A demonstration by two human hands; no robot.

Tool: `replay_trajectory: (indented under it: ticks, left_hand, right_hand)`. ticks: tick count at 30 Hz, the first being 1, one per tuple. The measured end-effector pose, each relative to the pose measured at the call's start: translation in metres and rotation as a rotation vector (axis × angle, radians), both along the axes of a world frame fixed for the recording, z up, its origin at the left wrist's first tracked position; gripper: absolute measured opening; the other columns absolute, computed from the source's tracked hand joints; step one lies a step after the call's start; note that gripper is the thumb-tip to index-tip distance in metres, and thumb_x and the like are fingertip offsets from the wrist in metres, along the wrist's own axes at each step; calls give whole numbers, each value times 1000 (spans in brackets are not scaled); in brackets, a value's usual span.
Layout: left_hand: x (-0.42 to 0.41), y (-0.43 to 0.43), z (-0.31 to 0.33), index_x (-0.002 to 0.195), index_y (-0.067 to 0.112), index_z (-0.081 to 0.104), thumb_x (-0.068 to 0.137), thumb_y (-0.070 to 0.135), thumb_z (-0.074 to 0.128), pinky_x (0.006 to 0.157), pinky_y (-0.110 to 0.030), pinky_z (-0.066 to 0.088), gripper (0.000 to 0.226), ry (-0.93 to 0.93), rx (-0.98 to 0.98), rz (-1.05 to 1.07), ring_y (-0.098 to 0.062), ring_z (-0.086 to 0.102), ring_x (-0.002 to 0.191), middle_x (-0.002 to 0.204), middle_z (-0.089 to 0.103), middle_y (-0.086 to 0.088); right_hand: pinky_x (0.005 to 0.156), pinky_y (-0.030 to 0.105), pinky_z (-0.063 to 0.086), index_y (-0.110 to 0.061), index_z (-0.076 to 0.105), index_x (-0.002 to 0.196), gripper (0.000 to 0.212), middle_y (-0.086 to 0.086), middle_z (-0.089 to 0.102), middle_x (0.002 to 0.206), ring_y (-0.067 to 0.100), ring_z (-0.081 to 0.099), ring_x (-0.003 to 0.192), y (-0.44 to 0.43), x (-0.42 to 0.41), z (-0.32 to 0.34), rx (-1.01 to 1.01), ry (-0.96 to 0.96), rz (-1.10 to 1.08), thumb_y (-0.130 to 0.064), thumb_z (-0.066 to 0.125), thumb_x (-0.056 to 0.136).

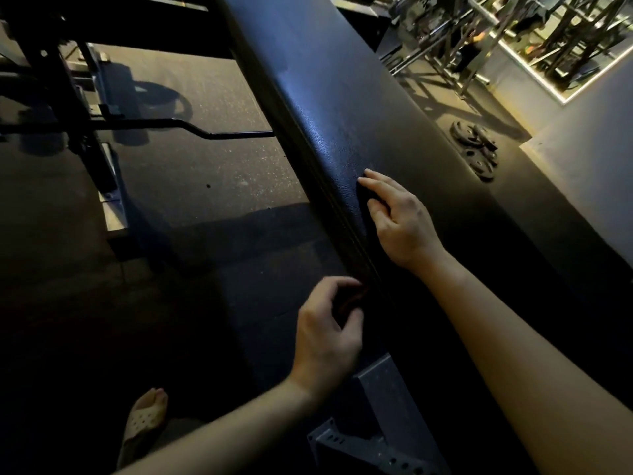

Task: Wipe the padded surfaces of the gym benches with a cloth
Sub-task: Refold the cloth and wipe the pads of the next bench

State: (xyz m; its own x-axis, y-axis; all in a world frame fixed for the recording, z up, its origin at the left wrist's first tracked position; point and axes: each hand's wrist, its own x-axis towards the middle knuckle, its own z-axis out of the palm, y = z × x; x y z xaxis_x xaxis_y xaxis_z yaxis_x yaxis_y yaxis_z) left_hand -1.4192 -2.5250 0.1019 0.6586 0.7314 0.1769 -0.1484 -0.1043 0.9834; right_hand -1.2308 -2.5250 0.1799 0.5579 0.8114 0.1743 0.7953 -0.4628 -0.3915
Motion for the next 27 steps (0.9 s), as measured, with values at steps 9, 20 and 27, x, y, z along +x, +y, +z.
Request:
replay_trajectory:
  ticks: [9,20,27]
  left_hand:
    - [22,28,5,103,12,69,83,1,67,86,-19,50,24,9,113,75,-5,65,94,99,70,2]
    - [22,15,13,102,19,71,86,7,68,84,-16,50,20,-17,-161,95,-7,70,92,94,73,7]
    - [60,57,5,102,13,71,91,0,69,83,-18,52,17,-39,-252,272,-6,70,89,94,74,4]
  right_hand:
    - [118,37,37,-15,67,132,45,-1,57,147,13,51,137,1,4,-4,75,-3,-14,-23,49,92]
    - [116,42,40,-15,70,129,43,0,59,144,14,53,135,2,9,-8,117,6,0,-23,51,91]
    - [115,42,40,-16,70,129,44,-2,59,144,13,53,135,3,9,-12,135,14,-2,-24,50,91]
